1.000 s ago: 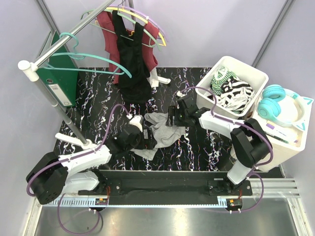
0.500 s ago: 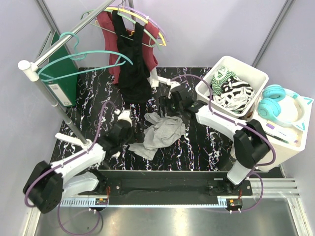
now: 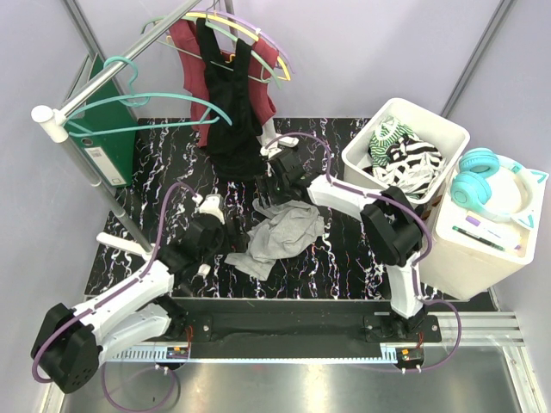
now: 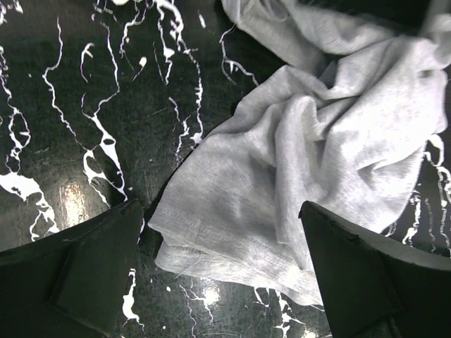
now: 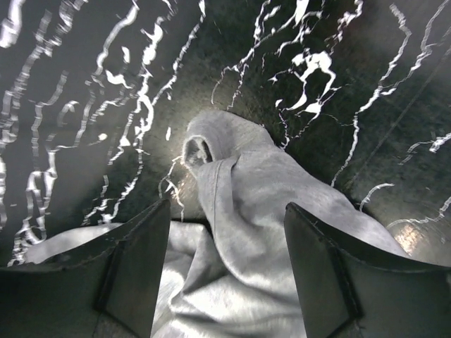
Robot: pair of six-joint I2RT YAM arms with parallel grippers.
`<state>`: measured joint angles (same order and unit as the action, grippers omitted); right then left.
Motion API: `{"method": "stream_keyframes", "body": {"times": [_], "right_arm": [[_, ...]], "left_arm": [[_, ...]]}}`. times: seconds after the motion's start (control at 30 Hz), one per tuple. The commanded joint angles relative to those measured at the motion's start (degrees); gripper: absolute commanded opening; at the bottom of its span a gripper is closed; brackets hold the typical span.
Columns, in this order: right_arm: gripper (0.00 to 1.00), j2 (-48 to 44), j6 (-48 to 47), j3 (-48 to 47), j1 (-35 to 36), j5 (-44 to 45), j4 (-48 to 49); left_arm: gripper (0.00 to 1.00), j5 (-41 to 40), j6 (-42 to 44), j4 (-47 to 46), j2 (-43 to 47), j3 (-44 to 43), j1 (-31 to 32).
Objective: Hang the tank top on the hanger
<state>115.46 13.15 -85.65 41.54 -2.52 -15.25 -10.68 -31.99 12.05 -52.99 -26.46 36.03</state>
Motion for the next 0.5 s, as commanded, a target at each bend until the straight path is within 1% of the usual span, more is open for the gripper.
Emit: {"method": "stream_keyframes", "body": {"times": [0.0,0.23,0.27,0.37,0.4,0.47], "right_arm": [[0.70,3.4,-1.6,-4.9,0.9,2.2,-2.5],[0.64,5.7,-2.3,-6.4,1.7,2.2,-4.2],[0.63,5.9,-2.4,-6.4,1.9,3.5,-4.2],[0.52,6.6,-2.9,-6.8,2.1,4.3,-4.8],[0.44,7.0,-2.7,-7.2,2.1,5.7,-5.1],[0.32,7.1,-2.3,-7.5,2.2,6.8,-5.7]], "left_arm": [[0.99,1.4,0.9,-1.3,2.2,1.1,-0.3],[0.99,2.5,1.1,-1.4,3.4,2.5,-0.8],[0.99,2.6,1.1,-1.3,3.6,2.6,-0.8],[0.99,2.9,1.0,-1.4,4.0,3.0,-1.0],[0.99,2.9,0.9,-1.2,4.1,3.1,-1.1],[0.99,2.9,0.7,-1.2,4.3,3.3,-1.1]]}}
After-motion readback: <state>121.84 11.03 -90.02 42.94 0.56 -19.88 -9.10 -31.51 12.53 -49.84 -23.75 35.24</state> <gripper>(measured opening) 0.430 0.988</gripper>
